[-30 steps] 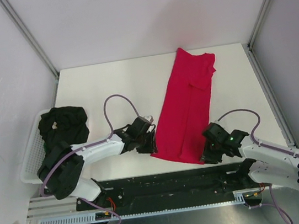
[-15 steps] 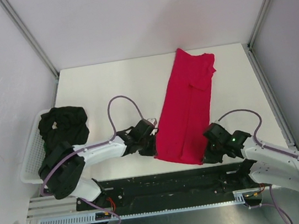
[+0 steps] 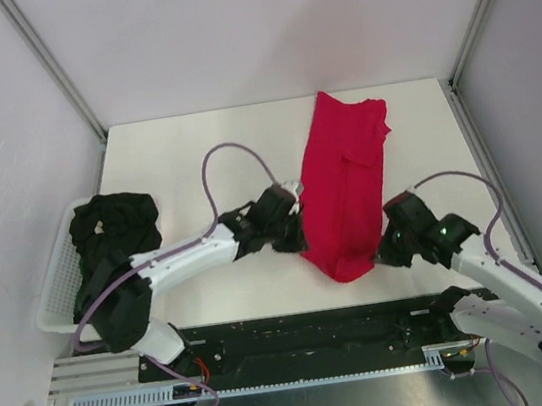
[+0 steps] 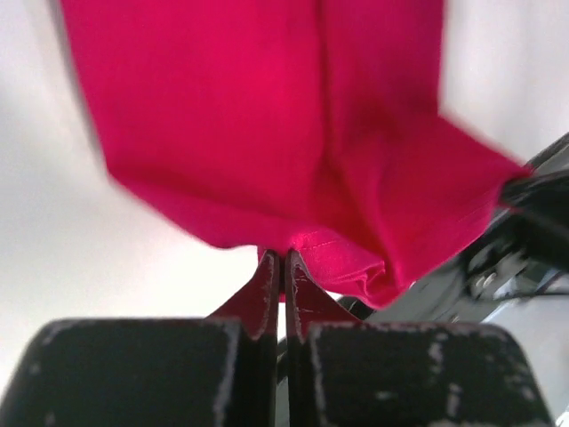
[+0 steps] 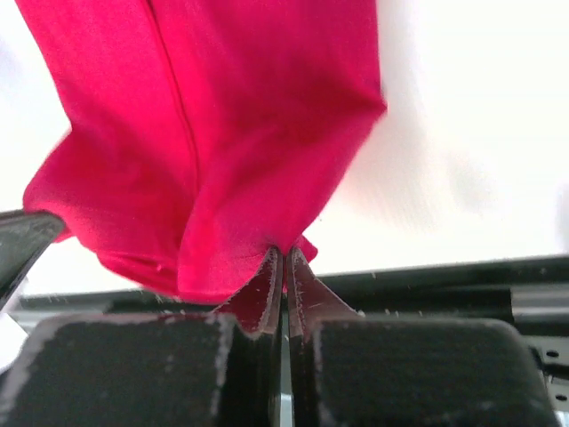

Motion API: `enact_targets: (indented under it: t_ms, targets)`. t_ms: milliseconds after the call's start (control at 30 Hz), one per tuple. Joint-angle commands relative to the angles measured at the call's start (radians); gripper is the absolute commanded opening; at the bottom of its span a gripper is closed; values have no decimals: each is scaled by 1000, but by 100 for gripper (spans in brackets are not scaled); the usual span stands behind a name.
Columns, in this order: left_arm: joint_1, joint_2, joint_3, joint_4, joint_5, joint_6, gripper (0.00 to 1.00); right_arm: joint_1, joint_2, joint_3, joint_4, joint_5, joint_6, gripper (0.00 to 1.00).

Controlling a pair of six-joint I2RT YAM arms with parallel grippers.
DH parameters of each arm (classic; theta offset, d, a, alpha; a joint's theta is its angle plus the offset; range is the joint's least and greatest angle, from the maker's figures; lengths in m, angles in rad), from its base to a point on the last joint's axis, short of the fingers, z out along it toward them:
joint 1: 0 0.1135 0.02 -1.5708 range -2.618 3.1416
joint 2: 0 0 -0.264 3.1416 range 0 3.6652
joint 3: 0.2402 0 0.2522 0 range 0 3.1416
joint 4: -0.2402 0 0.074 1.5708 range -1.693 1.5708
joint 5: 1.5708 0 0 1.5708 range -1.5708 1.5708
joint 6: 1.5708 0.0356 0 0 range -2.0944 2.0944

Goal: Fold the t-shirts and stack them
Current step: Fold the folded rectangular tshirt in 1/3 of the way

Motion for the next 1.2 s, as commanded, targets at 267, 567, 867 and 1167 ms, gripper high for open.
enact_targets:
  t_ms: [267, 567, 867, 1167]
  targets:
    - [159, 424, 581, 27, -24, 41, 0, -315, 359, 241, 375, 120, -269, 0]
    - [229, 671, 866, 29, -39, 54, 0, -434, 644, 306, 660, 62, -298, 0]
    - [263, 770, 969, 30, -31, 44, 0, -497, 778, 401, 691, 23, -313, 0]
    - [289, 816, 1030, 30, -19, 24, 0, -537, 843, 441, 696, -21, -327, 0]
